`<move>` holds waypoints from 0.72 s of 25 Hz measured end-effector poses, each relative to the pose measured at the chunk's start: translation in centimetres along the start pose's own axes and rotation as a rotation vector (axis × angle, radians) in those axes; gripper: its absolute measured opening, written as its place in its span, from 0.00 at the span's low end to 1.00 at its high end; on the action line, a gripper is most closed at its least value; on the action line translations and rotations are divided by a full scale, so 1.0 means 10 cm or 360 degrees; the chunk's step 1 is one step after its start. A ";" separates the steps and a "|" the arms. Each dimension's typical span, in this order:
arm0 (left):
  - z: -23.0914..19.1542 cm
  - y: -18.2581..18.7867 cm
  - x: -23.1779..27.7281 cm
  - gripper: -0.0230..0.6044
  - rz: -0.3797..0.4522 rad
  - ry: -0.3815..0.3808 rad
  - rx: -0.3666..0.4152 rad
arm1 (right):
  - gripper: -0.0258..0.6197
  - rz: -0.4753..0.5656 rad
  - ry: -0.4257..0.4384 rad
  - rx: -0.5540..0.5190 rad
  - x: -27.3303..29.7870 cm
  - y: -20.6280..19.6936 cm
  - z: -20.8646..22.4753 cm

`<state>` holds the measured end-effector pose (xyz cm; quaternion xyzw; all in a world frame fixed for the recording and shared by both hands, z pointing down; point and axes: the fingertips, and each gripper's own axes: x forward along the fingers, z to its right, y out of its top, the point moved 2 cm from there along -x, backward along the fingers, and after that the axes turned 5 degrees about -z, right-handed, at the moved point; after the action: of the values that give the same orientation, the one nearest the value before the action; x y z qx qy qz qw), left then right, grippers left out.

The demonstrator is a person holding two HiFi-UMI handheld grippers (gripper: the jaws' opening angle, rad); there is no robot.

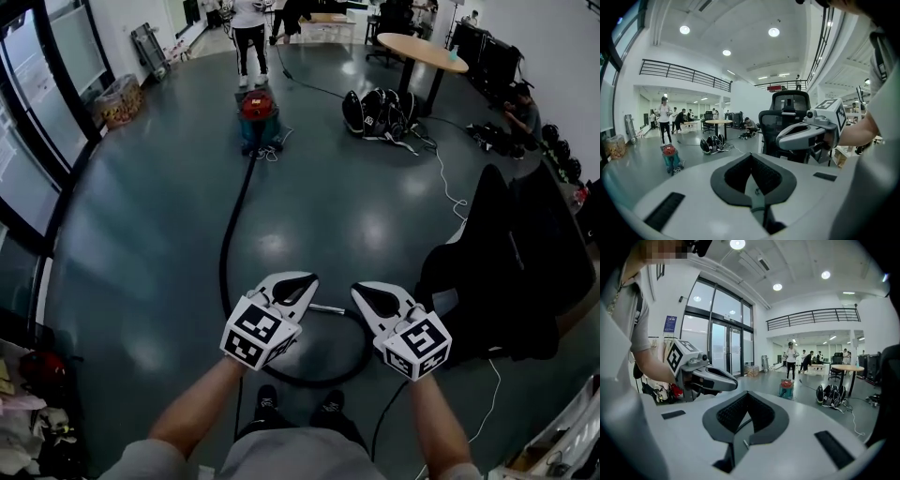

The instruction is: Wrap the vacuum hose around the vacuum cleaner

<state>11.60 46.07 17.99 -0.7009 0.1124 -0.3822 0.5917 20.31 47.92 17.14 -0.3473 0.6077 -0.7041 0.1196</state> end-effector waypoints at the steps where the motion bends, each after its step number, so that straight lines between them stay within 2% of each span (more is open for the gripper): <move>1: -0.03 -0.05 0.08 0.05 -0.0016 -0.0012 -0.0008 | 0.05 -0.0008 -0.0001 0.0019 0.05 -0.05 0.05; 7: -0.37 -0.59 0.60 0.05 -0.0137 -0.0013 -0.0008 | 0.05 -0.0069 -0.0017 0.0097 0.51 -0.59 0.37; 10: -0.53 -1.04 0.88 0.05 -0.0191 -0.0005 -0.0039 | 0.05 -0.0071 -0.0027 0.0193 0.74 -1.01 0.46; 18: -0.52 -2.55 1.85 0.05 -0.0327 -0.0109 -0.0111 | 0.05 -0.0133 -0.0086 0.0458 1.32 -2.68 0.73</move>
<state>13.24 37.92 48.78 -0.7415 0.0329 -0.4125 0.5282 22.10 40.77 46.95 -0.3703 0.4820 -0.7788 0.1551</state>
